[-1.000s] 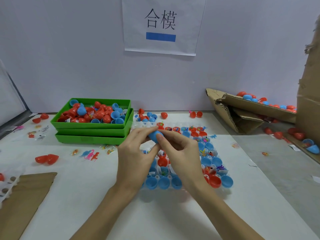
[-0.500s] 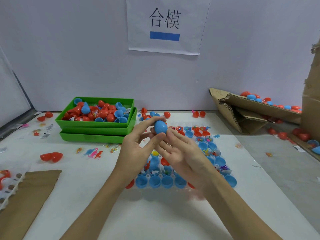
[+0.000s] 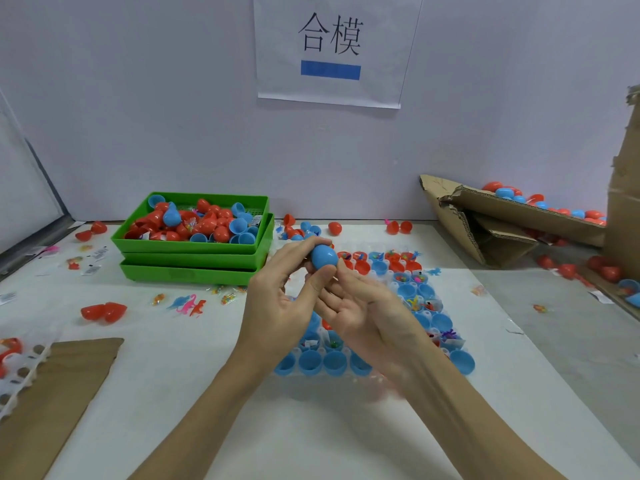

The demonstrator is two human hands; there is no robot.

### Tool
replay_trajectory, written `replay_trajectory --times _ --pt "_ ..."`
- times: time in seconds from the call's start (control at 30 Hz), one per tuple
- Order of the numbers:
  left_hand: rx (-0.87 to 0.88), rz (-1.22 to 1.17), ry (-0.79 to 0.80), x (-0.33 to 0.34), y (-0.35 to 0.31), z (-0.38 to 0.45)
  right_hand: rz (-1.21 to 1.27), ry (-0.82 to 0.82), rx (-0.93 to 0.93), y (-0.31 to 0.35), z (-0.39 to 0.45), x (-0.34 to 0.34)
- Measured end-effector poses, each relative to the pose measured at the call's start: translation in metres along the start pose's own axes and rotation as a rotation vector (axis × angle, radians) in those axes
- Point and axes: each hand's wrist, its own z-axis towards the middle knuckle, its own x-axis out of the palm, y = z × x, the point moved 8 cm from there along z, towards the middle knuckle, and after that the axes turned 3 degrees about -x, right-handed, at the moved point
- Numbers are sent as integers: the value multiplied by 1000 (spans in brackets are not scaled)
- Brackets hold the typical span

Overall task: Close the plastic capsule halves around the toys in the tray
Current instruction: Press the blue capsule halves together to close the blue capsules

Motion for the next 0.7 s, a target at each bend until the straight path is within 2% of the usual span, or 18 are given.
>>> replay_trajectory --times 0.2,0.37,0.53,0.7 --pt "-48 -48 69 0 4 1 66 23 28 3 0 6" --pt "-31 -89 124 7 1 0 -35 -1 -28 9 -1 5" --pt "-49 -115 138 9 1 -1 -306 -68 -127 20 -4 4" --pt "-49 -125 124 9 1 -2 -355 -117 -173 20 -8 4"
